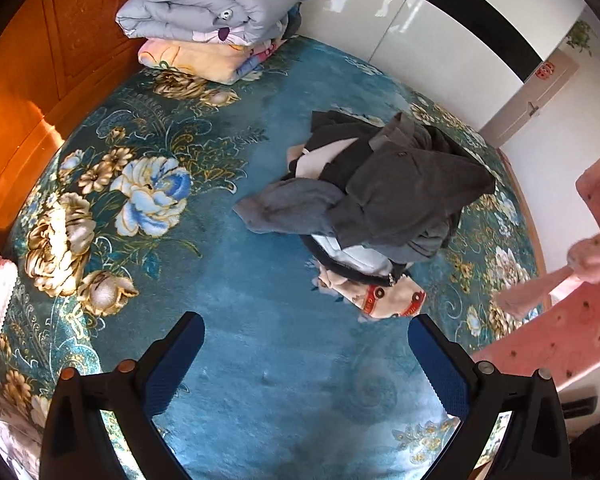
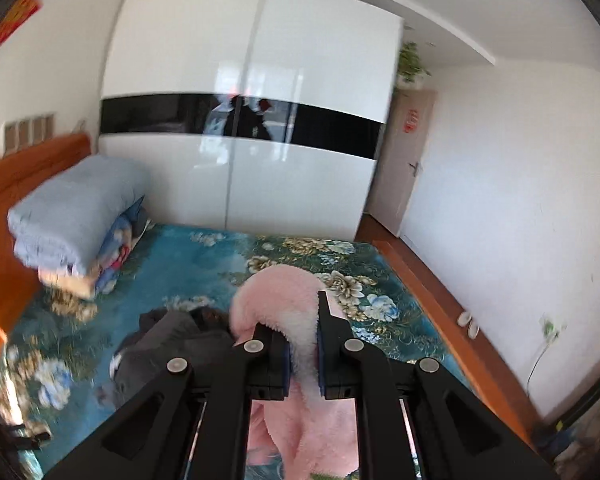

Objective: Fold clothes

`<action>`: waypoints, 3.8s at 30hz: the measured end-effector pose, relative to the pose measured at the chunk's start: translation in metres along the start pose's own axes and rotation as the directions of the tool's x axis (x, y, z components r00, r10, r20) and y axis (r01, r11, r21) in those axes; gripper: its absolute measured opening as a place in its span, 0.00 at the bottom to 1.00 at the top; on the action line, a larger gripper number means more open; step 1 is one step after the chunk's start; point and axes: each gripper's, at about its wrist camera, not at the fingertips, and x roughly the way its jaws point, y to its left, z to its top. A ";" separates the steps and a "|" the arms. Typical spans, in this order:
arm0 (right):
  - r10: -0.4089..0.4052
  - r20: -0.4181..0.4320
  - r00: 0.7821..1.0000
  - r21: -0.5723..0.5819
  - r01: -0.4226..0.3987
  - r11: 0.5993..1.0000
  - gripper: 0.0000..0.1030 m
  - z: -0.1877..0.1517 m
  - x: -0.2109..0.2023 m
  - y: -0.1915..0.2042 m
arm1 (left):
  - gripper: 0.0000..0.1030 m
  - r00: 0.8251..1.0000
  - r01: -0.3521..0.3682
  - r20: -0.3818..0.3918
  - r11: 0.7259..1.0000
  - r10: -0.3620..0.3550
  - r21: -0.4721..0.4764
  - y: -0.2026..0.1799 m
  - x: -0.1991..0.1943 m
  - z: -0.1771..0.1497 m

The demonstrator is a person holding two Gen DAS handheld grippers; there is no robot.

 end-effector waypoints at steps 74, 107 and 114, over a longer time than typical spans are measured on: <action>0.375 -0.577 0.726 0.627 0.099 0.773 0.05 -0.294 0.277 -0.021 | 0.06 0.994 0.017 -0.082 0.849 -0.071 -0.527 0.066 0.088 0.067; 0.341 -0.751 0.565 0.457 0.072 0.887 0.57 -0.441 0.223 0.100 | 0.26 0.909 -0.263 -0.409 0.649 -0.082 -0.714 0.247 0.122 -0.152; 0.305 -0.817 0.489 0.405 0.112 0.907 0.57 -0.445 0.313 0.146 | 0.52 0.915 -0.294 -0.398 0.572 -0.062 -0.766 0.268 0.136 -0.163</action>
